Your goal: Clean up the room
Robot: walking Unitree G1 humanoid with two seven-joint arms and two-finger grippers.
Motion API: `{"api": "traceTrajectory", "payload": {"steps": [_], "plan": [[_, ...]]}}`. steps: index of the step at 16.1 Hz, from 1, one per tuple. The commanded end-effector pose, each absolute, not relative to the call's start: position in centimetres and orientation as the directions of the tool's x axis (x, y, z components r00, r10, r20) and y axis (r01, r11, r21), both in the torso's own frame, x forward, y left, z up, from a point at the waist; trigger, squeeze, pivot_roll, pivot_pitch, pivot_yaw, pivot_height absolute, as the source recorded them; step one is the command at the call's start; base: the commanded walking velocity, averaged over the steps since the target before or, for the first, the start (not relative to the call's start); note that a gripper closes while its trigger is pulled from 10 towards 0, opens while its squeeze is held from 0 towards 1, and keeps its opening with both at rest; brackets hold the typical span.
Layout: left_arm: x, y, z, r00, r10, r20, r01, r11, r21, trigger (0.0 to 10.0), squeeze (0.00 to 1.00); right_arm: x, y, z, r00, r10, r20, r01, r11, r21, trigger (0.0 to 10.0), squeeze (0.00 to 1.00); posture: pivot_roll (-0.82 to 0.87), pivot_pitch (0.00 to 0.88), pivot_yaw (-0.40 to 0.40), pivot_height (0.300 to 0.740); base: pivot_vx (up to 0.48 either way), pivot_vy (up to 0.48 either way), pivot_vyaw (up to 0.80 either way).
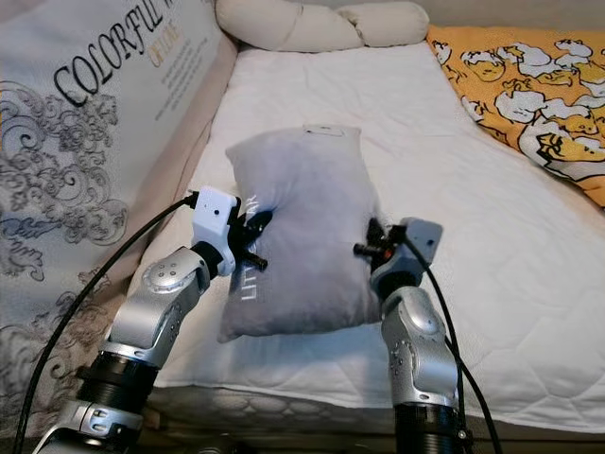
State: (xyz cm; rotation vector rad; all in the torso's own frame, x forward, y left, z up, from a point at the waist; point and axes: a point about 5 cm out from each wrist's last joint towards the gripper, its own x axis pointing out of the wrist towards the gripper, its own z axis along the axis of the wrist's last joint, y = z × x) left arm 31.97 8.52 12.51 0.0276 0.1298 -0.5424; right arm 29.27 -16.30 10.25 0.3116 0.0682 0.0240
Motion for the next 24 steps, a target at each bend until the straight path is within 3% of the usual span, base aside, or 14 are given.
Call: {"api": "traceTrajectory", "payload": {"steps": [1,15,24], "plan": [[32.51,9.31,13.85,0.872,-0.483,-0.078,0.487,0.872,0.047,10.0,0.00,29.72,-16.55,11.20,1.000,-0.003,-0.024,0.010,0.953,0.304,10.0,0.00,0.03,0.000,0.044,0.740,0.000,0.285,0.00],[33.05,9.52,14.04,0.881,-0.466,-0.081,0.472,0.877,0.093,10.0,0.00,29.76,-16.58,10.85,0.997,-0.027,-0.071,0.043,0.971,0.235,10.0,0.00,0.04,0.000,0.029,0.740,0.000,0.352,0.00],[33.06,8.97,14.42,0.867,-0.495,-0.056,0.498,0.863,0.089,10.0,0.00,29.54,-16.88,10.44,0.994,-0.058,-0.090,0.078,0.969,0.234,10.0,0.00,0.03,0.000,0.041,0.740,0.027,0.000,0.00]]}}
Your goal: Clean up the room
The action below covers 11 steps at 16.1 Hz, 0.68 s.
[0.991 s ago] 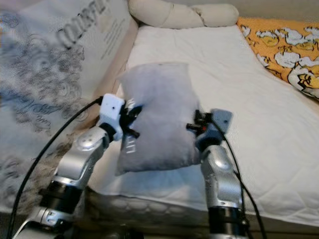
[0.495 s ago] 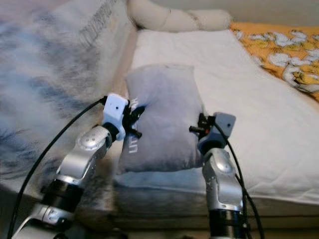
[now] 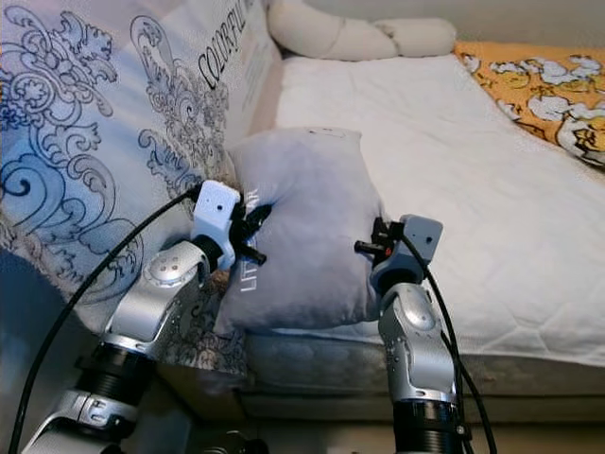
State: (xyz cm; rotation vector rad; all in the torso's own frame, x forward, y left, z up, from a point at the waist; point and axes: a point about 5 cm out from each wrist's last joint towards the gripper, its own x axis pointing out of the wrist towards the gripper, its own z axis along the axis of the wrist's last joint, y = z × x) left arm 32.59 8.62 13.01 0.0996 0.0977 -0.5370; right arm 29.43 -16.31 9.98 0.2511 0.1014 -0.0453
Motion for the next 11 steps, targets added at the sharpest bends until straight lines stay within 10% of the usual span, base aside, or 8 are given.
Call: {"api": "traceTrajectory", "payload": {"steps": [1,11], "plan": [[33.06,8.97,14.42,0.867,-0.495,-0.055,0.498,0.862,0.088,10.0,0.00,29.54,-16.89,10.46,0.994,-0.058,-0.090,0.078,0.969,0.235,10.0,0.00,0.03,0.000,0.041,0.740,0.270,0.000,0.00],[32.92,8.30,14.32,0.856,-0.514,-0.059,0.517,0.852,0.082,10.0,0.00,29.48,-16.94,10.35,0.994,-0.052,-0.097,0.074,0.969,0.235,10.0,0.00,0.03,0.000,0.040,0.740,0.293,0.000,-0.24]]}}
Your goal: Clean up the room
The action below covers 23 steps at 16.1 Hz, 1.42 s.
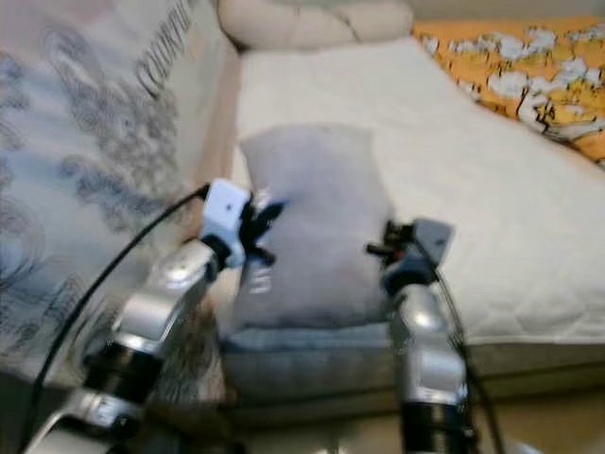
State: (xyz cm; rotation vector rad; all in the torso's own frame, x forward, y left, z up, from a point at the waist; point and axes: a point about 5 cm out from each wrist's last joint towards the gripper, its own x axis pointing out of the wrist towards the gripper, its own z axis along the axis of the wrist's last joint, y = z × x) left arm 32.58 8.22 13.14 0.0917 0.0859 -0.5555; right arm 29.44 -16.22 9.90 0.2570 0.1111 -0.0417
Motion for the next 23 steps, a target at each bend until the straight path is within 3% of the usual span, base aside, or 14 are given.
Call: {"api": "traceTrajectory", "payload": {"steps": [1,7,13,17,18,19,23], "plan": [[32.9,8.2,14.3,0.855,-0.515,-0.059,0.518,0.851,0.082,10.0,0.00,29.5,-16.9,10.4,0.994,-0.050,-0.097,0.072,0.970,0.234,10.0,0.00,0.03,0.000,0.040,0.740,0.292,0.000,0.00],[33.0,8.2,14.4,0.857,-0.512,-0.053,0.515,0.853,0.089,10.0,0.00,29.8,-16.2,10.3,0.993,0.036,-0.110,-0.015,0.983,0.184,10.0,0.00,0.03,0.000,0.032,0.740,0.296,0.000,0.53],[33.2,8.6,14.4,0.872,-0.485,-0.065,0.489,0.862,0.137,10.0,0.00,29.8,-16.3,9.6,0.985,0.092,-0.145,-0.063,0.979,0.192,10.0,0.00,0.04,0.000,0.029,0.740,0.047,0.000,0.00],[34.3,10.0,14.0,0.906,-0.410,-0.104,0.423,0.885,0.195,10.0,0.00,30.3,-17.9,8.2,0.973,-0.004,-0.230,0.030,0.994,0.109,10.0,0.00,0.04,0.000,0.032,0.740,0.000,0.000,0.00],[34.6,10.2,14.1,0.909,-0.402,-0.105,0.416,0.888,0.198,10.0,0.00,30.4,-18.3,8.0,0.971,-0.019,-0.238,0.047,0.993,0.113,10.0,0.88,0.04,0.000,0.033,0.740,0.000,0.000,0.00],[34.7,10.3,14.1,0.912,-0.395,-0.105,0.409,0.890,0.200,10.0,0.00,30.5,-18.4,8.1,0.972,-0.017,-0.235,0.047,0.991,0.124,10.0,1.00,0.04,0.000,0.033,0.740,0.000,0.000,0.00],[35.9,11.7,13.8,0.947,-0.300,-0.111,0.319,0.913,0.254,10.0,0.00,30.1,-18.9,8.1,0.976,0.053,-0.211,-0.031,0.994,0.108,10.0,1.00,0.04,0.000,0.030,0.740,0.000,0.000,0.00]]}}
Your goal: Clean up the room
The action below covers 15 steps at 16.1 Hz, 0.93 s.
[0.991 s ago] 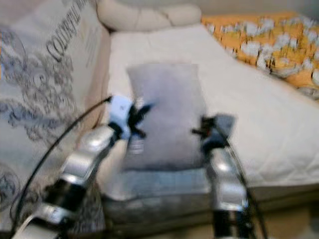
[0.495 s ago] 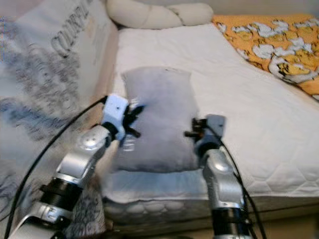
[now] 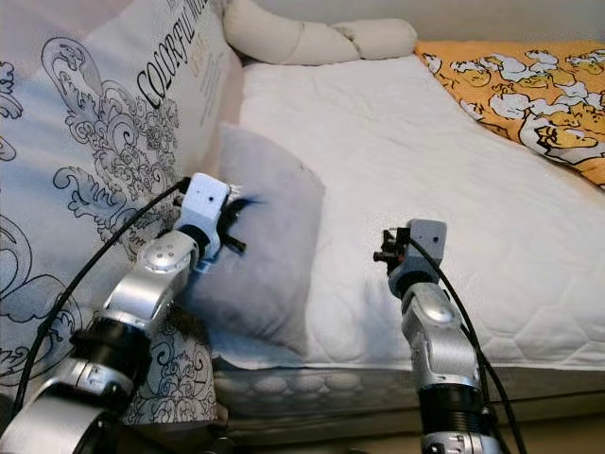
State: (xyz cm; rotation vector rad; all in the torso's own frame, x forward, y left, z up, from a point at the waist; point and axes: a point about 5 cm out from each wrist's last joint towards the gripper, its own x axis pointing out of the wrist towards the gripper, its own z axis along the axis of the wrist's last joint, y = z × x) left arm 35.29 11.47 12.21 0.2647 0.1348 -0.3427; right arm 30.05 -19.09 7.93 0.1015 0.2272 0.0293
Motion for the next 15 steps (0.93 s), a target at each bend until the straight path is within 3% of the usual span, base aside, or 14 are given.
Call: {"api": "traceTrajectory", "payload": {"steps": [1,3,6,9,13,15], "plan": [[36.0,12.0,13.8,0.952,-0.287,-0.108,0.306,0.913,0.269,10.0,0.00,29.9,-19.0,8.2,0.977,0.073,-0.201,-0.052,0.993,0.106,10.0,1.00,0.04,0.000,0.028,0.740,0.000,0.000,0.00],[36.3,12.7,14.1,0.963,-0.253,-0.097,0.271,0.918,0.291,10.0,0.00,29.5,-18.9,8.7,0.975,0.145,-0.170,-0.130,0.987,0.095,10.0,1.00,0.04,0.000,0.031,0.740,0.000,0.000,0.00],[36.6,14.4,14.4,0.992,-0.115,-0.050,0.125,0.937,0.327,10.0,0.00,28.5,-18.3,10.4,0.922,0.371,-0.107,-0.369,0.928,0.043,10.0,1.00,0.04,0.000,0.042,0.740,0.000,0.000,0.00],[36.4,14.5,14.8,0.999,-0.047,-0.004,0.045,0.931,0.362,10.0,0.00,28.0,-19.5,11.6,0.882,0.458,-0.109,-0.463,0.886,-0.024,10.0,1.00,0.03,0.000,0.045,0.740,0.000,0.000,0.00],[35.9,12.7,13.7,0.979,-0.197,-0.047,0.196,0.868,0.456,10.0,0.00,27.0,-19.2,11.3,0.825,0.541,-0.164,-0.554,0.831,-0.048,10.0,1.00,0.03,0.000,0.038,0.740,0.000,0.000,0.00],[36.0,13.1,13.3,0.975,-0.206,-0.080,0.218,0.830,0.513,10.0,0.00,26.6,-18.7,11.2,0.800,0.575,-0.171,-0.587,0.809,-0.029,10.0,1.00,0.03,0.000,0.039,0.740,0.000,0.000,0.00]]}}
